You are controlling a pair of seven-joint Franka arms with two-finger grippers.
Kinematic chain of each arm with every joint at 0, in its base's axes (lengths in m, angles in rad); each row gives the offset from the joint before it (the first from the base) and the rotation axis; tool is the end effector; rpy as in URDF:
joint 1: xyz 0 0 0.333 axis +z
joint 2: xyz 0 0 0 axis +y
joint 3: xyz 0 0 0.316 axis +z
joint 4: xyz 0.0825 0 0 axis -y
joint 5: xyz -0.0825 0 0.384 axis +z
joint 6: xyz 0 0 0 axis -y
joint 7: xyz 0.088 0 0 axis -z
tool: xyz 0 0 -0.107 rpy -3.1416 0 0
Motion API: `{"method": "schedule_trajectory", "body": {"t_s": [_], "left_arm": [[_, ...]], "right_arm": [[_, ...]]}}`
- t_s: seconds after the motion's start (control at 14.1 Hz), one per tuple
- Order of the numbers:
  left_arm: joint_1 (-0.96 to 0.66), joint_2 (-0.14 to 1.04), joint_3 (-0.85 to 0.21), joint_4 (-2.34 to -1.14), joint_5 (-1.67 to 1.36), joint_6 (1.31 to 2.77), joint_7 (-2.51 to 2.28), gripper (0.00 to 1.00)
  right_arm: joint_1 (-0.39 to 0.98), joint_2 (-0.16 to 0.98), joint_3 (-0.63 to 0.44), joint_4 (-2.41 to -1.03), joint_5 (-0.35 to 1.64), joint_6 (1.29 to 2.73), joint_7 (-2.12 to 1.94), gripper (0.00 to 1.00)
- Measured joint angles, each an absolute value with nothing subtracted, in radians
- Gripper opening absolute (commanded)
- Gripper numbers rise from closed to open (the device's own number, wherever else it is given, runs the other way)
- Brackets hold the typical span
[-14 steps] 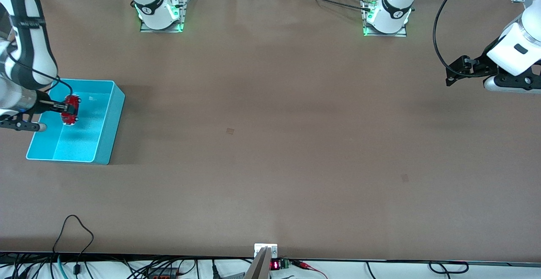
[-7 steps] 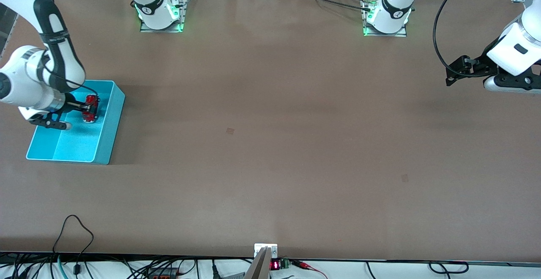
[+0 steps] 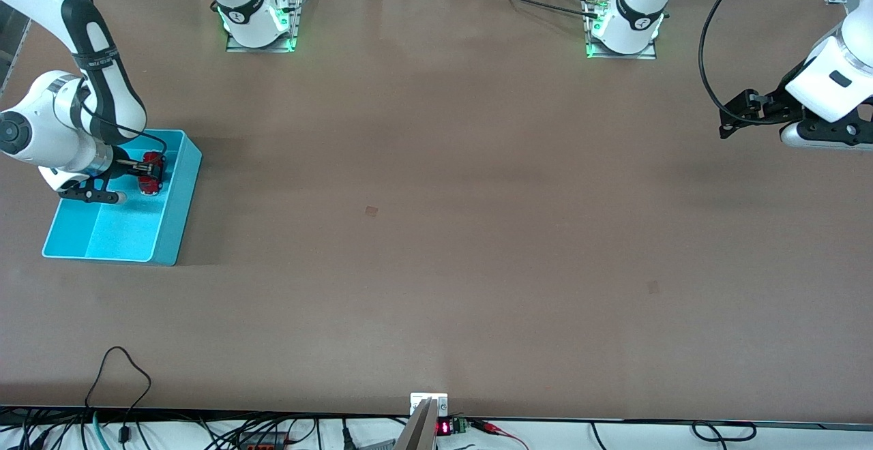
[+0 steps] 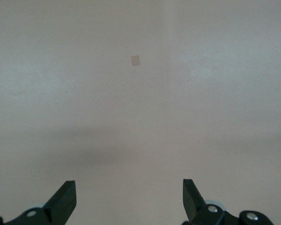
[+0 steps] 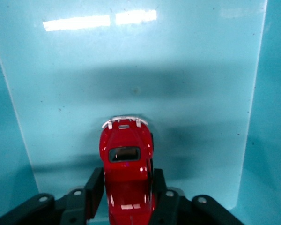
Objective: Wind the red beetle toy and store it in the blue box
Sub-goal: 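Lower the held red car into the cyan box, then open the right gripper to release the car in the box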
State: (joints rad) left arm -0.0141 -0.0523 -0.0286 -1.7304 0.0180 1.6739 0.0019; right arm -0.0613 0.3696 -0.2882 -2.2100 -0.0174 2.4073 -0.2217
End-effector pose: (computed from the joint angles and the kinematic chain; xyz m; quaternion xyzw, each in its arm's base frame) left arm 0.5436 -0.0218 0.5864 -0.9997 0.0232 0.0019 0.0097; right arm 0.5023 -0.1867 0.2045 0.9939 -0.0515 -0.0917 0.0327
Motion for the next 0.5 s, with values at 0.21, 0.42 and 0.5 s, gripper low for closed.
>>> {"method": "schedule_trajectory", "body": {"t_s": [0.21, 0.42, 0.5], "left_arm": [[-0.014, -0.052, -0.029, -1.730, 0.018, 1.674, 0.002, 1.00], [-0.014, -0.052, -0.029, -1.730, 0.018, 1.674, 0.002, 1.00], [-0.014, -0.052, -0.029, -1.730, 0.018, 1.674, 0.002, 1.00]], "right_arm": [[-0.061, 0.370, -0.288, -2.211, -0.017, 2.411, -0.223, 1.00], [-0.060, 0.362, -0.288, -2.186, -0.017, 2.414, -0.226, 1.00], [-0.059, 0.347, -0.288, -2.164, -0.017, 2.390, -0.226, 1.00]]}}
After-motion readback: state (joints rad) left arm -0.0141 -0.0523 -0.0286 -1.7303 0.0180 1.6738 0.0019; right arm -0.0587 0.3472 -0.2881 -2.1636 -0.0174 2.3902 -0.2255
